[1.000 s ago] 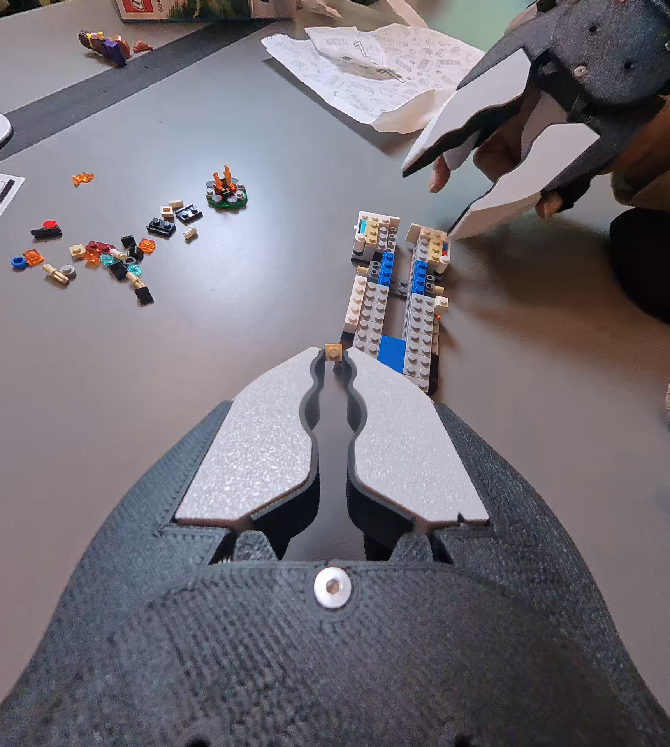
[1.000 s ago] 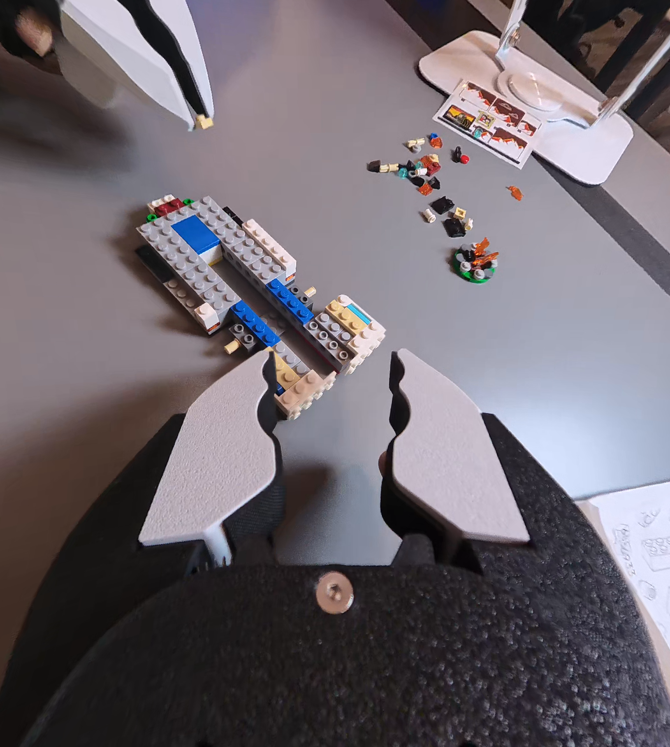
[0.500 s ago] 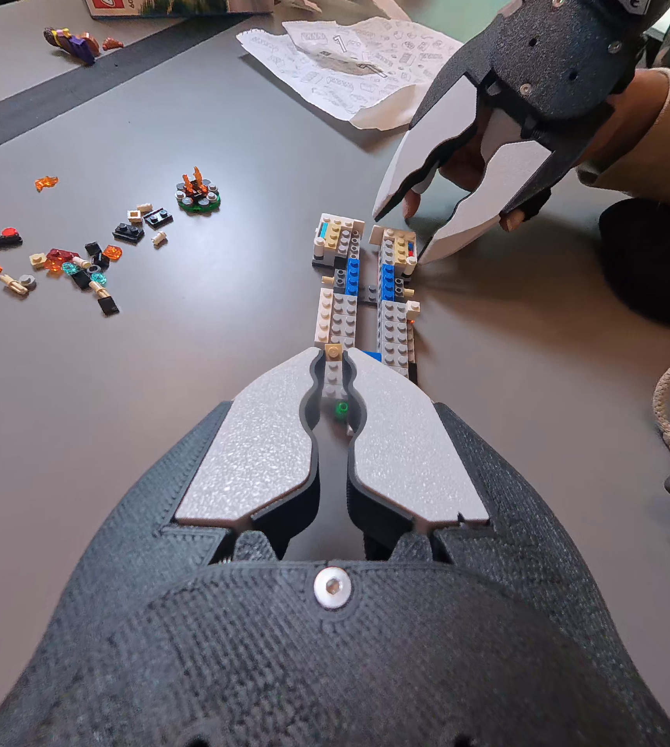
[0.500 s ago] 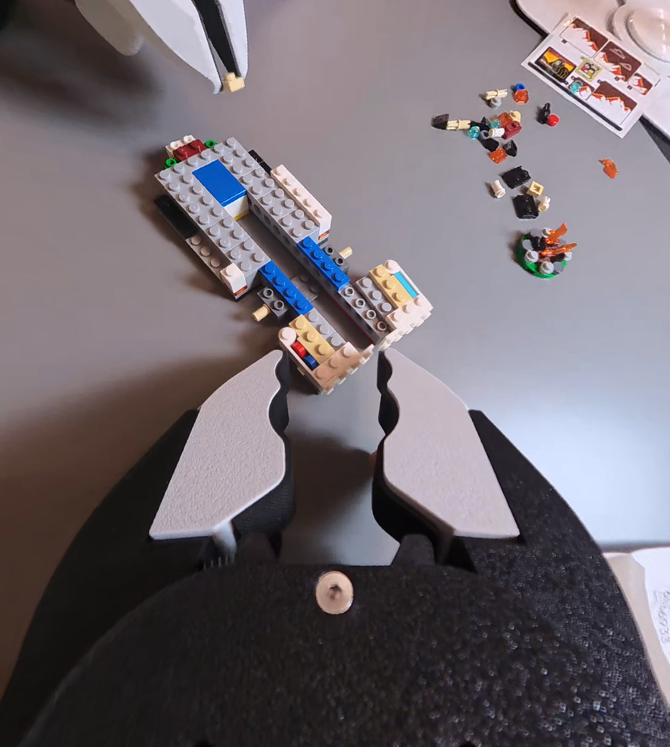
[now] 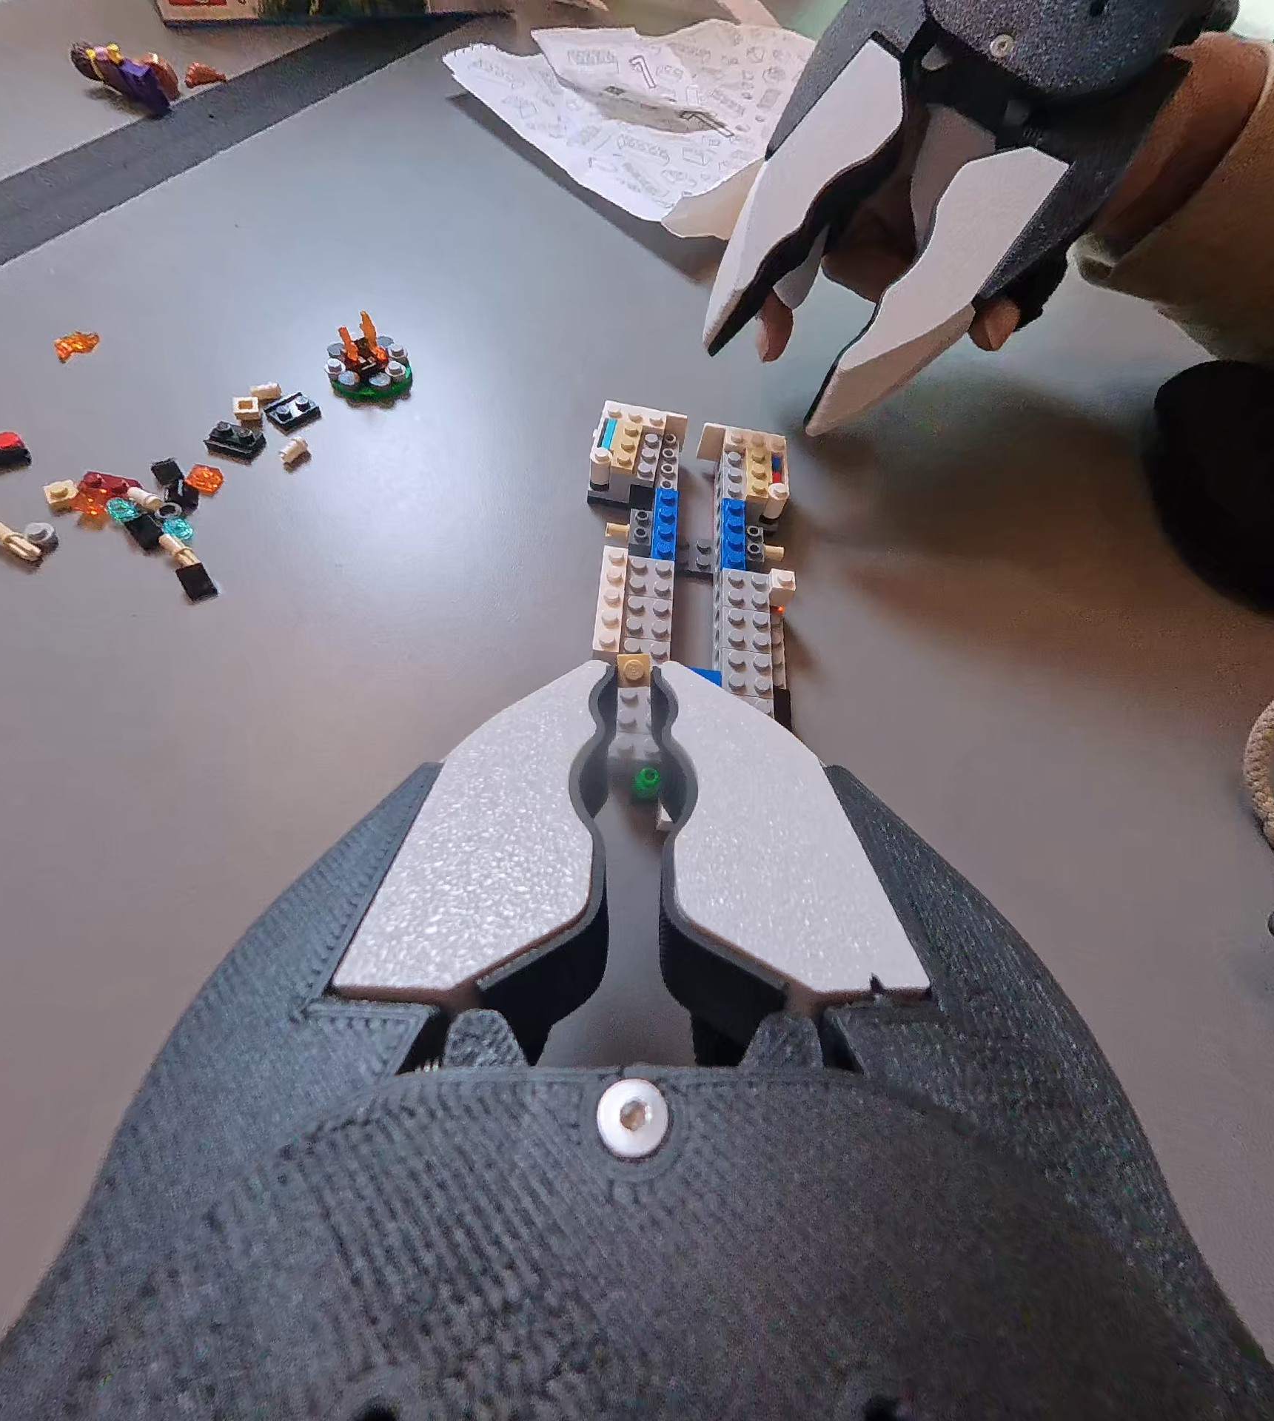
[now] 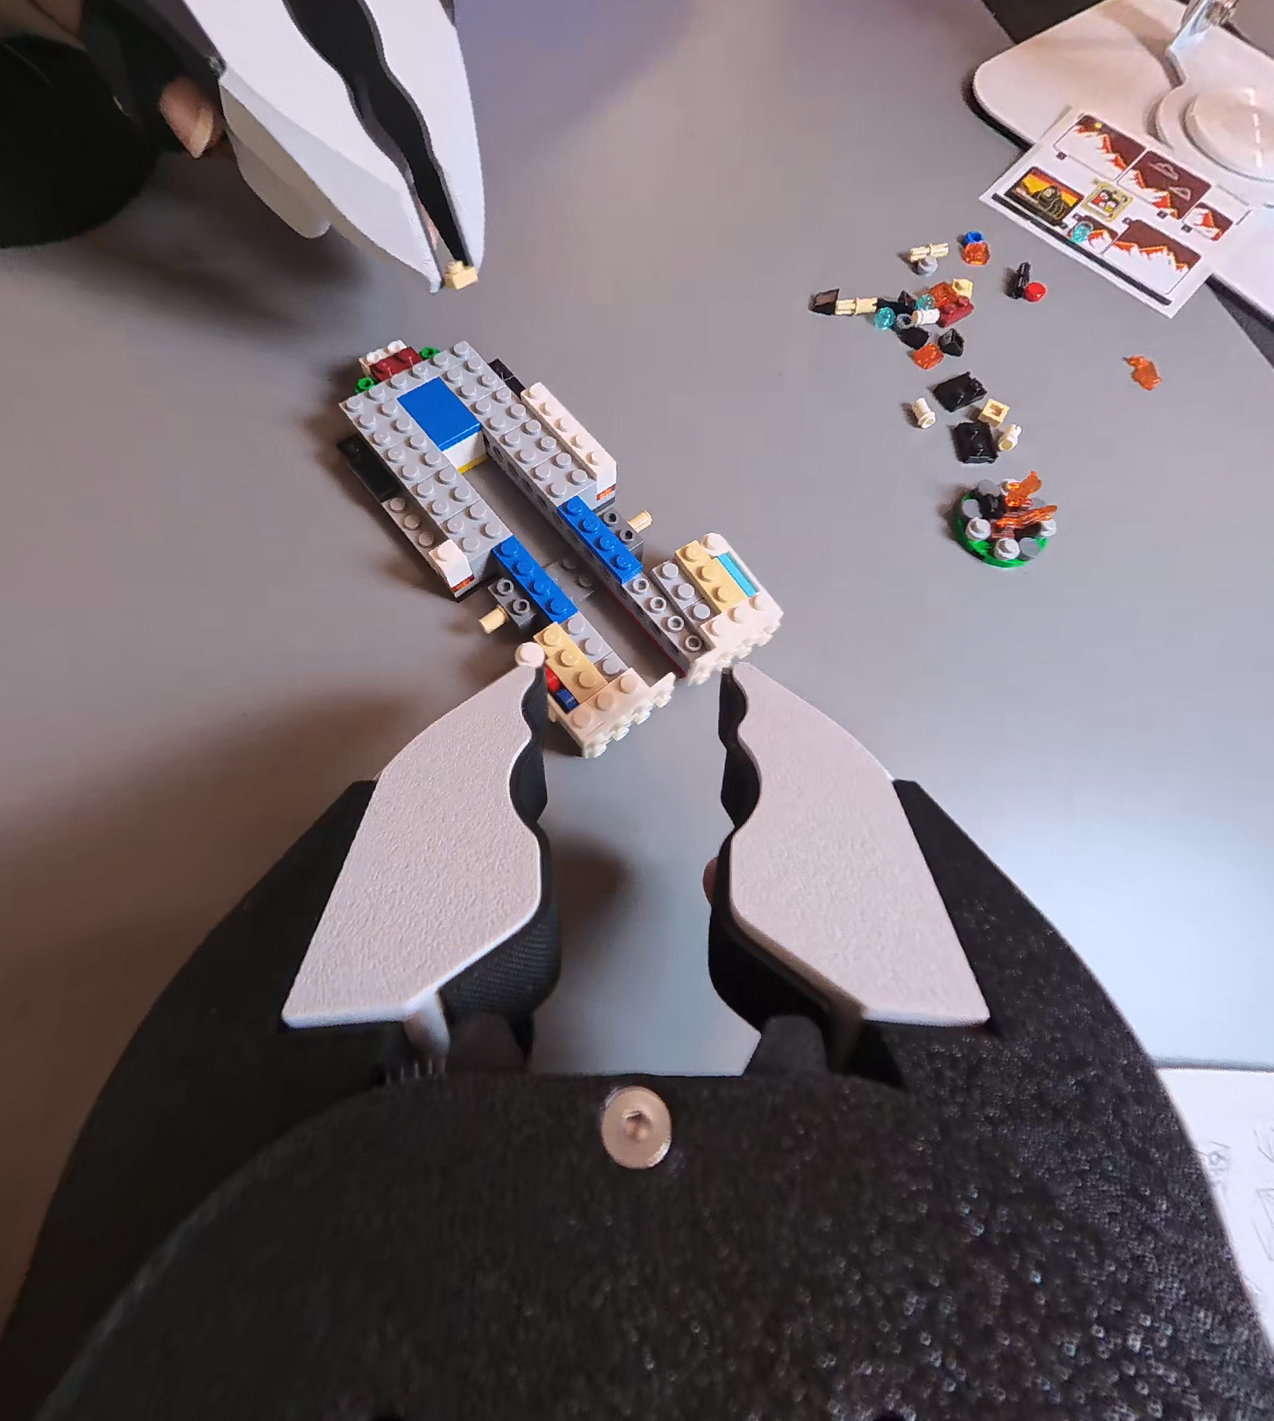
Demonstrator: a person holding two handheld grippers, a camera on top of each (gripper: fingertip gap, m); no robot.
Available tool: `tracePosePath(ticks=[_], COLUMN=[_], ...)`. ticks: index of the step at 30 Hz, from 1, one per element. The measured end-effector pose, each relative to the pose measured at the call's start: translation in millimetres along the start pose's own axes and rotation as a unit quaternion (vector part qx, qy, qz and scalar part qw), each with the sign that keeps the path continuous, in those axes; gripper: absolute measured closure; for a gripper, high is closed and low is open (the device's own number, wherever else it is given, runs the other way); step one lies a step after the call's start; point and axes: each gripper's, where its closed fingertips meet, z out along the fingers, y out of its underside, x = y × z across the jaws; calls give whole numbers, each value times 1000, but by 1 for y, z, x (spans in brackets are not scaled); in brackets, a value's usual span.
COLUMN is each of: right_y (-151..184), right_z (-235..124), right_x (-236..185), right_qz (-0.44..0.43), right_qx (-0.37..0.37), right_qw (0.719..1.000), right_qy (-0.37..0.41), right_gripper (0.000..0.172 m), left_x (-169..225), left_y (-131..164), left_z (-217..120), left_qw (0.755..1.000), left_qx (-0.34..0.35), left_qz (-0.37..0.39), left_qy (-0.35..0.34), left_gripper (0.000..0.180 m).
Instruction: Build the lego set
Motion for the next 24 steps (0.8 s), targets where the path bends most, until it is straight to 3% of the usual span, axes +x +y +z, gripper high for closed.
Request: tracePosePath(ticks=[6,13,16,20,24], right_y=[5,5,5,2,-9], right_z=[3,2,-2,-4,4], right_x=[6,1,1,8,23], right_qz=[-10,-29,-33,-38,-42], right_qx=[-21,-27,-28,-36,-50], right_qw=[1000,998,998,995,991], right_qy=[-17,-38,-53,-81,-120], right_gripper=[126,122,120,121,122], left_x=[-23,-63,-64,-63,-47], left_y=[10,33,39,32,22], left_z=[-3,-1,0,-11,-15], left_qw=[999,989,985,986,989], left_qx=[-23,-112,-147,-138,-126], left_qz=[2,10,22,25,32], left_qy=[-44,-95,-88,-91,-73], left_gripper=[173,172,150,131,121])
